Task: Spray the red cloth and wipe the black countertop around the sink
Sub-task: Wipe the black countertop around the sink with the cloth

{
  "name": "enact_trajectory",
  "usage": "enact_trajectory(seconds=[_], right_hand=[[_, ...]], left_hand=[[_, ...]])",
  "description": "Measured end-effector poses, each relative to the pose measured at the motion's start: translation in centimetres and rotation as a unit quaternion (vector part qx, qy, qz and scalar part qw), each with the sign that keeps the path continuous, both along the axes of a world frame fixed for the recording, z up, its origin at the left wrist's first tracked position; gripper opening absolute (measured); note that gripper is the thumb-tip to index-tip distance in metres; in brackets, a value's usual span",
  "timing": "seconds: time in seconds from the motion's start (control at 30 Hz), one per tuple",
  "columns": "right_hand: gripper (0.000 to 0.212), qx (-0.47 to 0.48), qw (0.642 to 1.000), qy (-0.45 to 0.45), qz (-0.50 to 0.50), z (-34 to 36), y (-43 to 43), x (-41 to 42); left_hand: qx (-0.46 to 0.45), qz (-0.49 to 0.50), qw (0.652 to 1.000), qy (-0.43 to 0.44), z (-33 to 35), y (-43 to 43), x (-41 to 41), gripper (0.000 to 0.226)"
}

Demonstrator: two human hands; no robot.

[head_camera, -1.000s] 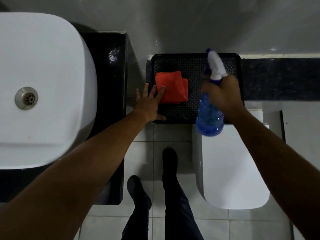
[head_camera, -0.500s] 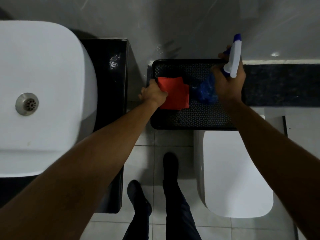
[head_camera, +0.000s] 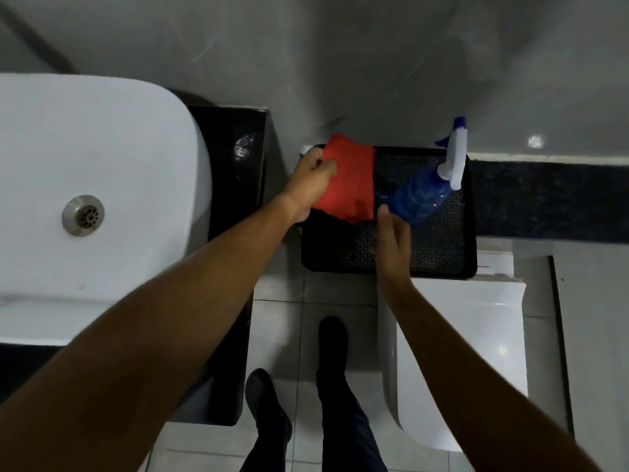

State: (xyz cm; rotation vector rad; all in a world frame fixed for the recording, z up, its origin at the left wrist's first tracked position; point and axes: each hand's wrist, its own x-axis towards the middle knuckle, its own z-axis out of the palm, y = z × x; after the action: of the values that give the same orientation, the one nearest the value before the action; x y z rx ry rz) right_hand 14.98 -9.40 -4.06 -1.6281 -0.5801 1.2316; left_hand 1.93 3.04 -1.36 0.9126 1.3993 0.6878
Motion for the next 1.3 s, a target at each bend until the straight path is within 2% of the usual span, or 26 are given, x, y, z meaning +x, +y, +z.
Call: enact_trajectory(seconds=[0.03,0.1,0.13,0.2,0.23,0.27,0.33,0.37,0.4,0.43,0.47,0.5,0.53,0.57,0.6,0.63,0.7,0.77,0.9,1.0,1.13,1.23,1.3], right_hand=[[0.030,-0.013,0.995,0.094,0.033,1.0,1.7,-0.6],[0.040,-0.024,0.954,0.282,0.098,2.5,4.9,-1.1],[0.045,-0.026,0.934,0.339,0.108,3.1,6.0,-1.1],[0.044,-0.010,0.925,0.368,0.090,4.4,8.3,-2.1],[0.040,-0.003,0.932,0.355,0.075,5.2,9.5,-2.9],[0.037,0.003,0.943,0.327,0.064,6.1,10.7,-4.1],[0.029,0.036,0.967,0.245,0.055,7.5,12.7,-6.3],[0.024,0.071,0.979,0.180,0.065,8.0,13.8,-7.5],[0.021,0.115,0.985,0.095,0.090,8.5,14.6,-8.5],[0.021,0.159,0.977,-0.017,0.141,8.7,15.4,-9.5],[0.024,0.199,0.944,-0.149,0.220,8.4,16.2,-10.5],[0.033,0.228,0.877,-0.286,0.312,7.7,17.0,-11.5],[0.045,0.241,0.790,-0.399,0.399,6.8,17.6,-12.4],[0.055,0.234,0.703,-0.474,0.476,5.7,17.9,-13.2],[0.062,0.222,0.634,-0.524,0.523,4.6,18.0,-14.0],[0.063,0.215,0.595,-0.556,0.539,3.7,17.8,-14.5],[0.056,0.242,0.560,-0.592,0.527,2.4,18.0,-14.6],[0.052,0.294,0.528,-0.596,0.528,1.7,18.5,-13.9],[0.055,0.358,0.430,-0.599,0.573,1.6,20.9,-13.9],[0.061,0.371,0.403,-0.587,0.597,1.7,23.0,-15.7],[0.060,0.368,0.456,-0.560,0.585,1.4,23.4,-16.6],[0.061,0.350,0.456,-0.568,0.589,0.9,22.4,-16.3],[0.063,0.349,0.468,-0.565,0.582,0.7,21.1,-15.7]], left_hand=[[-0.016,0.011,0.999,-0.027,1.4,0.4,-0.6,0.007],[-0.044,0.012,0.996,-0.074,3.9,0.8,-1.9,0.010],[-0.033,-0.003,0.997,-0.064,4.7,0.9,-2.3,0.012],[0.051,-0.069,0.995,0.058,6.7,1.4,-3.7,0.019],[0.126,-0.116,0.972,0.159,7.7,1.7,-4.7,0.028],[0.220,-0.158,0.926,0.262,8.7,1.8,-6.1,0.036],[0.380,-0.182,0.795,0.436,10.5,2.0,-8.8,0.045],[0.411,-0.161,0.748,0.496,11.3,2.0,-10.3,0.049],[0.411,-0.131,0.727,0.534,12.0,2.1,-11.5,0.051],[0.394,-0.103,0.724,0.557,12.3,2.3,-12.8,0.052],[0.364,-0.091,0.729,0.572,12.4,2.4,-13.9,0.052],[0.326,-0.095,0.739,0.582,12.1,2.4,-15.0,0.052],[0.284,-0.114,0.750,0.586,11.8,2.3,-15.7,0.054],[0.248,-0.135,0.761,0.584,11.2,2.0,-16.4,0.055],[0.222,-0.148,0.772,0.577,10.4,1.6,-16.9,0.057],[0.210,-0.150,0.781,0.569,9.6,1.2,-17.2,0.058],[0.215,-0.140,0.785,0.563,8.3,0.6,-17.6,0.059],[0.222,-0.139,0.781,0.567,7.8,0.7,-17.8,0.062],[0.221,-0.156,0.767,0.581,8.0,0.8,-17.8,0.069],[0.224,-0.155,0.765,0.583,7.8,0.9,-17.9,0.069],[0.219,-0.161,0.762,0.588,7.8,1.1,-18.0,0.070],[0.219,-0.163,0.762,0.588,7.8,1.1,-18.2,0.069],[0.219,-0.166,0.764,0.584,7.8,1.2,-18.3,0.067]])
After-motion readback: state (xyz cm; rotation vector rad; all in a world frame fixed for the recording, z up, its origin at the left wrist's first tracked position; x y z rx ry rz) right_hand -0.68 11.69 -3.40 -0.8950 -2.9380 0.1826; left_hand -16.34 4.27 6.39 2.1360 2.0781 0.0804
